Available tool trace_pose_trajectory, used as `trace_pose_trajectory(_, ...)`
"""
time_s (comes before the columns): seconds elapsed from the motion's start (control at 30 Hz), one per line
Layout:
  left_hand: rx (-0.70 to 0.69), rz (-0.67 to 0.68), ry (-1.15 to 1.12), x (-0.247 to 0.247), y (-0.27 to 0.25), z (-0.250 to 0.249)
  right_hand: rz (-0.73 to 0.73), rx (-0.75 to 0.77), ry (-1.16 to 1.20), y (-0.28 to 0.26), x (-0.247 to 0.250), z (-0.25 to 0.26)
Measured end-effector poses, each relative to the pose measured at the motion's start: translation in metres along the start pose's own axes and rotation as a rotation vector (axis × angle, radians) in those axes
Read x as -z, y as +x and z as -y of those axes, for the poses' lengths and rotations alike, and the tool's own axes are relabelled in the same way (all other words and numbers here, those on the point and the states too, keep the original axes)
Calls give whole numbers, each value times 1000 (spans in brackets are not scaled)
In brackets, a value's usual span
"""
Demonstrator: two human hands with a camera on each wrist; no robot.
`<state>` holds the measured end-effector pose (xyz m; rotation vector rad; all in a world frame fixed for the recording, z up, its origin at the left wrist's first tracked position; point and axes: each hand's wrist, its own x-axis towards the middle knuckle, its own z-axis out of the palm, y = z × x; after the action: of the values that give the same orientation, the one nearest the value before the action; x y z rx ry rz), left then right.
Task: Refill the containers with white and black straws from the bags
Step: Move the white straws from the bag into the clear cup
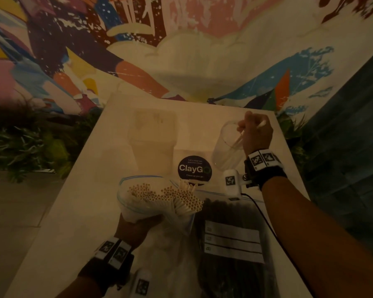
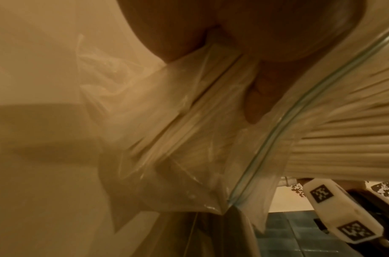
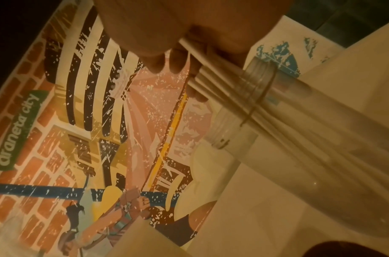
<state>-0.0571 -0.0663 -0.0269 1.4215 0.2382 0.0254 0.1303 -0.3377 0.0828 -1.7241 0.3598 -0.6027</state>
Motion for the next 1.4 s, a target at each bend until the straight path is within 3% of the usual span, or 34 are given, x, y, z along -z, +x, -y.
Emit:
trace_pose_trajectory(0.17, 1, 2, -19, 1, 0, 3, -31, -1, -1, -3, 4, 2)
trace_pose_trajectory(0.33, -6, 12, -5, 3, 0, 5, -12, 117, -306, -7, 9, 7)
trace_pose_trajectory(0.43, 6, 8, -18, 3, -1, 5, -75, 159, -274, -4, 12, 11)
trace_pose_trajectory(0.6, 24, -4, -9, 3, -1, 3, -98, 81, -220, -4, 21, 9)
trace_pose_trajectory(0.77, 6, -7, 10, 1, -4, 0, -159, 280, -207, -38, 41, 28)
trace_pose_trajectory(0.8, -1, -3, 23, 1, -4, -1, -81, 317, -229, -54, 44, 29)
trace_pose_trajectory(0.87, -8, 5, 46, 2, -3, 0, 281, 354, -329, -94, 50, 27)
trace_pose_trajectory(0.97, 11, -19, 55, 2, -2, 1, 893, 141, -370, -148, 53, 19)
trace_pose_trajectory(1.07, 33, -6, 73, 1, -2, 0, 1096, 104, -471, -179, 53, 5)
trace_pose_trajectory(1.27, 0, 59, 132, -2, -8, -9, 807, 397, -368, -215, 24, -6)
trace_pose_trajectory(1.4, -70, 10, 61, -7, -15, -24, 685, 526, -273, -224, 19, 1)
